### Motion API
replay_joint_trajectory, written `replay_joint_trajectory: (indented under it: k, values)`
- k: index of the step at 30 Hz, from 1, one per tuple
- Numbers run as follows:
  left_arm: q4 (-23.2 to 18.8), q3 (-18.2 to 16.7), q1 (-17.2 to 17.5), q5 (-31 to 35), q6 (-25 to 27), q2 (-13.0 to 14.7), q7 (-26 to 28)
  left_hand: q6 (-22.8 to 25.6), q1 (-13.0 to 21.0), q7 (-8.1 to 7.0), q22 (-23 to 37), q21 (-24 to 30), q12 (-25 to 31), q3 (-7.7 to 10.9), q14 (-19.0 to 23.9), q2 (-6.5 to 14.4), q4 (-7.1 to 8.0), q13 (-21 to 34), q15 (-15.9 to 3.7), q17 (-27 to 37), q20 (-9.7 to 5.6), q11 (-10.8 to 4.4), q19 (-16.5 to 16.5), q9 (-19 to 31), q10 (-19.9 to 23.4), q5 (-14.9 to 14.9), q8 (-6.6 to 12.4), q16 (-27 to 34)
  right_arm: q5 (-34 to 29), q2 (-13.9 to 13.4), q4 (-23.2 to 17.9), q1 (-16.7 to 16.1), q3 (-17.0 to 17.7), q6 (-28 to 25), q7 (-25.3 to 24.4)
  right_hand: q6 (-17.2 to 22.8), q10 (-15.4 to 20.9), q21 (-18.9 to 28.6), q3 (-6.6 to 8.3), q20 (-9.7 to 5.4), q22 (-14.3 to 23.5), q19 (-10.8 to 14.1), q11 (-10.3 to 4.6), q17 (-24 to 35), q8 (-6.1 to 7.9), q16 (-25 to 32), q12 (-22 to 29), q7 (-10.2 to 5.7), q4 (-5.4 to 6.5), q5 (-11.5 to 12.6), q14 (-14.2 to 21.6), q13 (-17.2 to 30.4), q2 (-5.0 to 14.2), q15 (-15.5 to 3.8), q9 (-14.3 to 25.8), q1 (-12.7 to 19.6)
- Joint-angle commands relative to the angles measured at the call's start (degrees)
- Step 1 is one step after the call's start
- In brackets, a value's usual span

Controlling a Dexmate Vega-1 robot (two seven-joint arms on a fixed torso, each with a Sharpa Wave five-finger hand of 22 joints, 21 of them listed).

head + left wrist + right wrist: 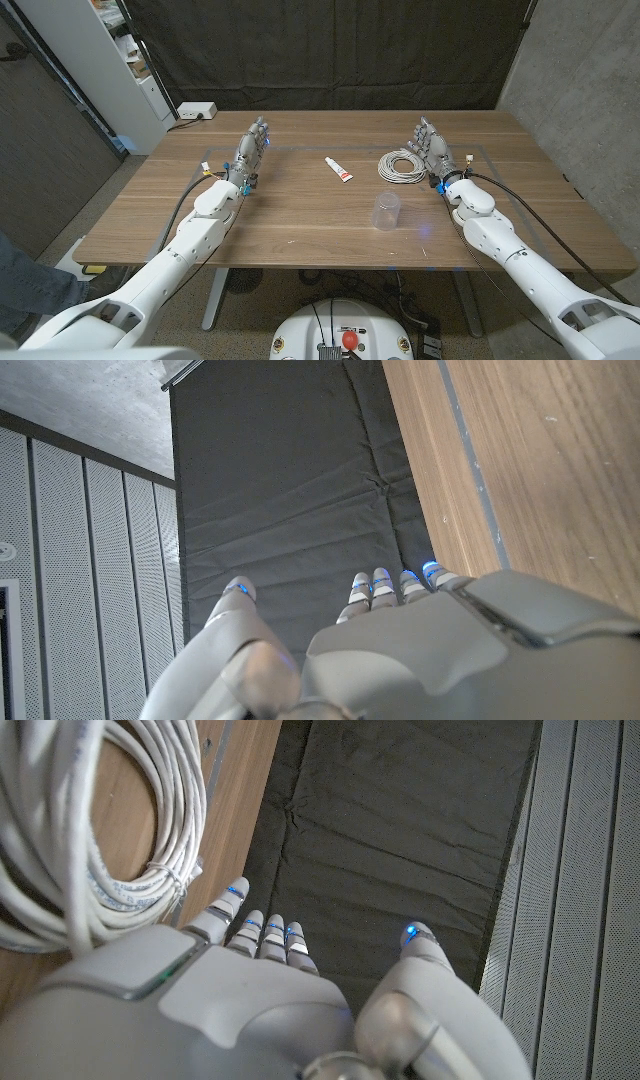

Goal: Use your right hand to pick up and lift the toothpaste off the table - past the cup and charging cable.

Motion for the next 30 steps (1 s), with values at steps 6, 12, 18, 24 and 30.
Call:
replay_joint_trajectory:
  k: [6, 12, 18, 24, 30]
  values:
    - [-2.17, -11.45, 2.75, 9.96, 5.13, -9.37, -5.37, 0.52, 0.68, 0.43, 0.21, 0.30, 0.30, 0.39, -1.24, 0.28, -0.16, -0.09, 0.00, 0.28, 0.48, -0.03, -2.70, 0.16, 0.07, 0.40, 0.44, 0.27, -19.92, 14.38, -1.74, -2.07, 16.83, -6.34, 10.21, 1.28, 1.46, 0.03, 0.33, -0.42, 0.20, 1.15, -0.03, -0.35, 0.56, 0.53, 0.63, -0.48, -0.22, 0.47, 0.41, 0.08, 0.08, -0.83, 0.09, 0.56]
    - [-2.01, -13.63, 2.93, 11.21, 5.49, -11.45, -7.33, 0.73, 0.77, 0.41, 0.20, 0.25, 0.31, 0.43, -1.13, 0.42, -0.22, -0.23, -0.05, 0.28, 0.76, -0.01, -2.70, 0.16, 0.17, 0.45, 0.46, 0.26, -24.26, 17.97, -2.55, -2.22, 20.16, -6.82, 12.27, 1.72, 1.62, -0.14, 0.40, -0.40, 0.20, 1.25, -0.01, -0.62, 0.63, 0.53, 0.60, -0.60, -0.38, 0.59, 0.57, 0.02, 0.26, -0.84, 0.04, 0.80]
    - [-2.54, -14.71, 3.01, 12.84, 6.32, -12.55, -7.93, 0.87, 0.86, 0.34, 0.20, 0.23, 0.32, 0.47, -1.10, 0.55, -0.28, -0.37, -0.05, 0.27, 0.84, 0.05, -2.65, 0.16, 0.26, 0.49, 0.46, 0.23, -27.22, 20.70, -3.64, -2.66, 22.53, -6.45, 13.62, 2.13, 1.98, -0.28, 0.55, -0.41, 0.21, 1.42, -0.05, -0.90, 0.68, 0.57, 0.64, -0.65, -0.61, 0.69, 0.86, -0.02, 0.57, -0.87, -0.01, 1.23]
    - [-2.35, -15.47, 2.98, 13.50, 6.49, -13.51, -8.84, 0.93, 0.98, 0.28, 0.20, 0.13, 0.29, 0.52, -1.03, 0.72, -0.37, -0.56, -0.10, 0.26, 1.05, -0.24, -2.75, 0.16, 0.29, 0.54, 0.39, 0.19, -29.66, 22.34, -4.88, -3.15, 24.15, -6.44, 14.45, 2.39, 2.27, -0.37, 0.65, -0.41, 0.21, 1.59, -0.04, -1.12, 0.69, 0.58, 0.67, -0.65, -0.81, 0.75, 1.01, -0.05, 0.72, -0.85, -0.04, 1.55]
    - [-2.67, -15.99, 3.44, 13.99, 6.86, -14.06, -9.23, 1.02, 1.11, 0.26, 0.21, 0.07, 0.32, 0.56, -1.00, 0.88, -0.48, -0.78, -0.15, 0.26, 1.21, -0.23, -2.76, 0.16, 0.47, 0.57, 0.33, 0.14, -31.32, 23.41, -5.73, -3.58, 25.28, -5.81, 15.25, 2.49, 2.32, -0.49, 0.69, -0.38, 0.21, 1.63, 0.04, -1.30, 0.65, 0.54, 0.63, -0.75, -0.98, 0.79, 1.02, -0.06, 0.78, -0.78, -0.06, 1.80]
